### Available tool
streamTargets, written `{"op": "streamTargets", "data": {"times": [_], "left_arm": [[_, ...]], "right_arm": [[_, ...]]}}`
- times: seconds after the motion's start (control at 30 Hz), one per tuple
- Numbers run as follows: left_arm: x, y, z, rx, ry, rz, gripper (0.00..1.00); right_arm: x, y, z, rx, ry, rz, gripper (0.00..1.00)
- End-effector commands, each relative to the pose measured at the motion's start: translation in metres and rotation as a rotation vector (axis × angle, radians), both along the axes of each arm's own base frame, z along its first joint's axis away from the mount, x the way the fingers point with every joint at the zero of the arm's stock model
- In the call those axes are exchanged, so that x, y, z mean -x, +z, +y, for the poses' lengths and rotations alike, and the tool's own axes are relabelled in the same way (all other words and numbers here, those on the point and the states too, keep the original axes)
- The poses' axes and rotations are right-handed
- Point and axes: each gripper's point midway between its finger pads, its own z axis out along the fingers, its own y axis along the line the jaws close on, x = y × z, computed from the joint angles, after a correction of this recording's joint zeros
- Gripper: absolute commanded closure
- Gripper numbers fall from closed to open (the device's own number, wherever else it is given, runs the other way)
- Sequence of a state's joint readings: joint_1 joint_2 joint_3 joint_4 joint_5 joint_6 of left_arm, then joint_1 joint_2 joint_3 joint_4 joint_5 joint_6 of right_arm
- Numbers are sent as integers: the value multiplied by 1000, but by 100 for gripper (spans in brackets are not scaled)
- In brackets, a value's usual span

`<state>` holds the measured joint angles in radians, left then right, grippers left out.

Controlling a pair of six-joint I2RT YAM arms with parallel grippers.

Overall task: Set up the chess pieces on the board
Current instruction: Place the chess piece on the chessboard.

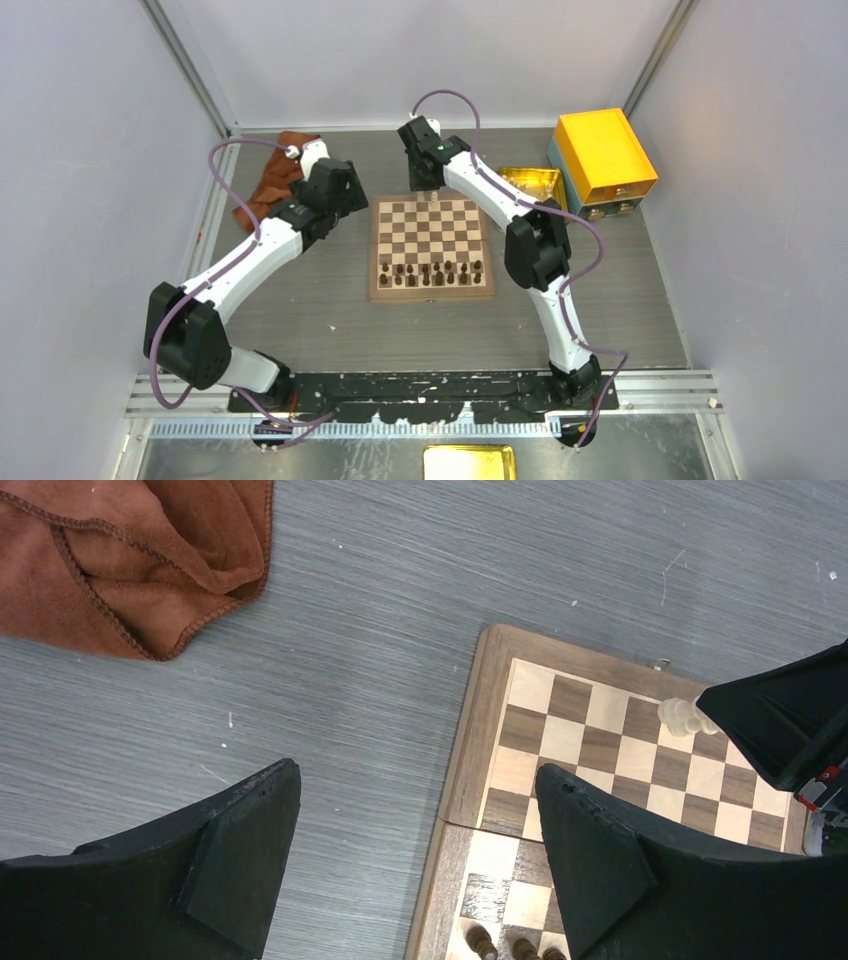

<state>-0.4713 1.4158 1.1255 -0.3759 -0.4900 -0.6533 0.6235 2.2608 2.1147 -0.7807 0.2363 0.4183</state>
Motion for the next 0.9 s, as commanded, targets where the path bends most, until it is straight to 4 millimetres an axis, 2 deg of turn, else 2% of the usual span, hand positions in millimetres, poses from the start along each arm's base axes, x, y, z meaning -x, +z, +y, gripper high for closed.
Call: {"op": "streamTargets", "data": {"times": [0.0, 0.87], "left_arm": [[-8, 16, 2, 6, 30, -46, 12], [-8, 10, 2, 5, 31, -35, 12]], "right_arm": [[-7, 5, 6, -38, -6, -25, 99], [-5, -11, 3, -40, -6, 3, 99]]}}
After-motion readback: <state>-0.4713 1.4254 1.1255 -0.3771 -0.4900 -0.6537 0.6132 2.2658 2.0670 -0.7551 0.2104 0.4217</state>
